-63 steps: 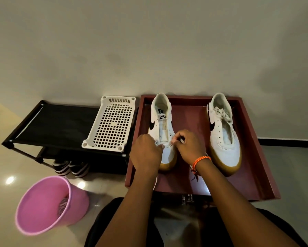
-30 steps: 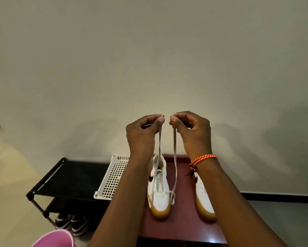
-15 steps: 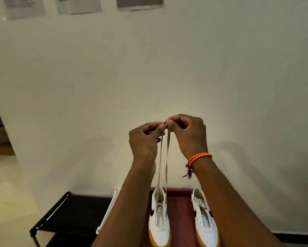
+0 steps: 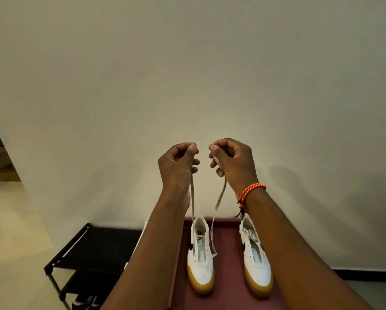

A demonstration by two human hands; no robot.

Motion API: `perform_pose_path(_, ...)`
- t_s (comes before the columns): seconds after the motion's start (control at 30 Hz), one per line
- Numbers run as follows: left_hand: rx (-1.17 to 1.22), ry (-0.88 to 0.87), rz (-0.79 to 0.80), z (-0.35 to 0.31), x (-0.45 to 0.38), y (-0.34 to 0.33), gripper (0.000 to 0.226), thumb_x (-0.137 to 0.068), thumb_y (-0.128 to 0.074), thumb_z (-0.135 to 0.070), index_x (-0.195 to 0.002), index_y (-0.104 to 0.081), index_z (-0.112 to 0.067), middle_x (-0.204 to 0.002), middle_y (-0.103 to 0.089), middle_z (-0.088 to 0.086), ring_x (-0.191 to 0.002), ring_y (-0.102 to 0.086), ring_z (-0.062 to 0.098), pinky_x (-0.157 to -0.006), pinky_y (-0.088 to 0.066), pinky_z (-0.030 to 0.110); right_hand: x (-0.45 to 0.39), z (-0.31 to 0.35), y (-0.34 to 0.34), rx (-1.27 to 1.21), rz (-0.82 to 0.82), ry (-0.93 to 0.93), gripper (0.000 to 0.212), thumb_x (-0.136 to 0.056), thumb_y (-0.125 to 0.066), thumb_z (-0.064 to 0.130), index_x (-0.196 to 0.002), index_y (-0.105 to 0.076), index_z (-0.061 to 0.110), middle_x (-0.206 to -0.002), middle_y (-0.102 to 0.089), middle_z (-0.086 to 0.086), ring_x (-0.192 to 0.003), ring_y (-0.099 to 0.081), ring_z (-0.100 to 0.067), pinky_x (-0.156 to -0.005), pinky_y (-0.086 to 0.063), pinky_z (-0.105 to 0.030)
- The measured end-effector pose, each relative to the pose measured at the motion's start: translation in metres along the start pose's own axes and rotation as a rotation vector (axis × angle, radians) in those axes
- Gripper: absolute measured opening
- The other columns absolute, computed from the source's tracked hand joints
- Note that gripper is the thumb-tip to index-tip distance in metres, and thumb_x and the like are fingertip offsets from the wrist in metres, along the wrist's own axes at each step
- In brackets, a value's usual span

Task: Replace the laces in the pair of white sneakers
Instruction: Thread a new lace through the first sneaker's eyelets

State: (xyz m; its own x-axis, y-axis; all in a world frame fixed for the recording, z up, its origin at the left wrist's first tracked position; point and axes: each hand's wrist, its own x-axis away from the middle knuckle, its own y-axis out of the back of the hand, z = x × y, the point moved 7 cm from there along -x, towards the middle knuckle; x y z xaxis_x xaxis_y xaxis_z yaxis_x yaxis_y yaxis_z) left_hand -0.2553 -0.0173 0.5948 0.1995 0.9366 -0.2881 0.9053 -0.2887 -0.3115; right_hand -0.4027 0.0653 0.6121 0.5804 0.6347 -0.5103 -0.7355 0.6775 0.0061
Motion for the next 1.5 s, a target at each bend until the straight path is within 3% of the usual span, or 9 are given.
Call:
perform_pose_path(0.17,-0.153,0.071,-0.002,0.090,0.001,0.033,0.013,-0.102,-0.067,-0.011,-0.111,-0.075,-0.018,-0.089,-0.079,0.001,-0.062,-0.058,0.011,-0.056,-0.044,0.024,0.029,-0.093,0.001,0.059,0.070,-0.174,0.007,-0.098,-0.070,0.011,-0.094,-0.076,0.011,-0.076,-0.073,-0.007,-0.060,-0.062,-0.016,-0.046,-0.039,-0.020)
perform_pose_path(0.3,-0.353,0.195,0.003,0.201,0.017,0.073,0.055,-0.093,-0.044,0.007,-0.113,-0.074,-0.035,-0.075,-0.069,0.003,-0.057,-0.057,0.011,-0.053,-0.045,0.025,0.072,-0.193,0.004,0.173,0.101,-0.322,0.021,-0.093,-0.062,-0.004,-0.089,-0.073,0.013,-0.072,-0.072,-0.011,-0.054,-0.065,-0.019,-0.046,-0.041,-0.016)
perform_pose_path(0.43,-0.691,0.426,0.080,0.311,0.038,0.113,0.047,-0.091,-0.047,0.002,-0.082,-0.081,-0.028,-0.090,-0.079,0.012,-0.056,-0.055,0.017,-0.056,-0.041,0.029,0.116,-0.294,0.001,0.381,0.222,-0.509,0.040,-0.094,-0.057,-0.005,-0.071,-0.079,0.021,-0.064,-0.073,0.004,-0.055,-0.069,-0.013,-0.050,-0.044,-0.018)
perform_pose_path(0.6,-1.038,0.454,0.207,0.381,0.051,0.138,0.024,-0.099,-0.067,-0.021,-0.118,-0.081,-0.017,-0.123,-0.077,0.006,-0.110,-0.071,0.027,-0.087,-0.054,0.032,0.150,-0.370,-0.008,0.592,0.303,-0.587,0.030,-0.091,-0.062,0.004,-0.089,-0.082,0.027,-0.082,-0.074,0.011,-0.071,-0.066,-0.009,-0.070,-0.049,-0.024)
perform_pose_path(0.8,-1.252,0.335,0.196,0.401,0.049,0.133,0.024,-0.090,-0.081,-0.042,-0.077,-0.071,-0.025,-0.083,-0.071,-0.007,-0.084,-0.069,0.020,-0.071,-0.058,0.038,0.160,-0.408,-0.026,0.808,0.358,-0.521,0.006,-0.092,-0.075,0.021,-0.097,-0.076,0.019,-0.108,-0.065,0.003,-0.092,-0.060,-0.016,-0.073,-0.038,-0.027)
perform_pose_path(1.07,-1.155,0.416,0.159,0.416,0.042,0.142,0.023,-0.095,-0.067,-0.015,-0.075,-0.060,-0.023,-0.079,-0.066,-0.002,-0.079,-0.064,0.026,-0.063,-0.043,0.032,0.162,-0.426,-0.031,0.915,0.291,-0.510,0.007,-0.088,-0.081,0.019,-0.087,-0.074,0.020,-0.102,-0.068,0.001,-0.093,-0.066,-0.021,-0.076,-0.056,-0.035)
perform_pose_path(1.23,-0.794,0.618,0.128,0.426,0.045,0.163,0.022,-0.100,-0.069,-0.012,-0.080,-0.078,-0.013,-0.083,-0.080,0.001,-0.084,-0.077,0.021,-0.086,-0.063,0.046,0.164,-0.429,-0.031,0.921,0.292,-0.523,0.004,-0.090,-0.078,0.021,-0.087,-0.076,0.021,-0.102,-0.070,0.001,-0.093,-0.067,-0.021,-0.078,-0.058,-0.036)
perform_pose_path(1.4,-0.756,0.445,0.020,0.375,0.044,0.154,0.037,-0.100,-0.062,-0.001,-0.079,-0.077,-0.026,-0.077,-0.079,-0.006,-0.075,-0.078,0.014,-0.082,-0.065,0.046,0.148,-0.399,-0.032,0.739,0.241,-0.459,0.015,-0.095,-0.068,0.012,-0.089,-0.078,0.021,-0.099,-0.073,0.004,-0.088,-0.067,-0.015,-0.070,-0.052,-0.026)
perform_pose_path(1.5,-0.527,0.347,0.013,0.334,0.034,0.126,0.025,-0.103,-0.055,0.008,-0.107,-0.064,-0.016,-0.085,-0.081,0.003,-0.079,-0.080,0.021,-0.084,-0.065,0.048,0.126,-0.354,-0.030,0.567,0.167,-0.356,0.018,-0.094,-0.070,0.006,-0.096,-0.078,0.022,-0.094,-0.075,0.009,-0.086,-0.067,-0.004,-0.070,-0.049,-0.016)
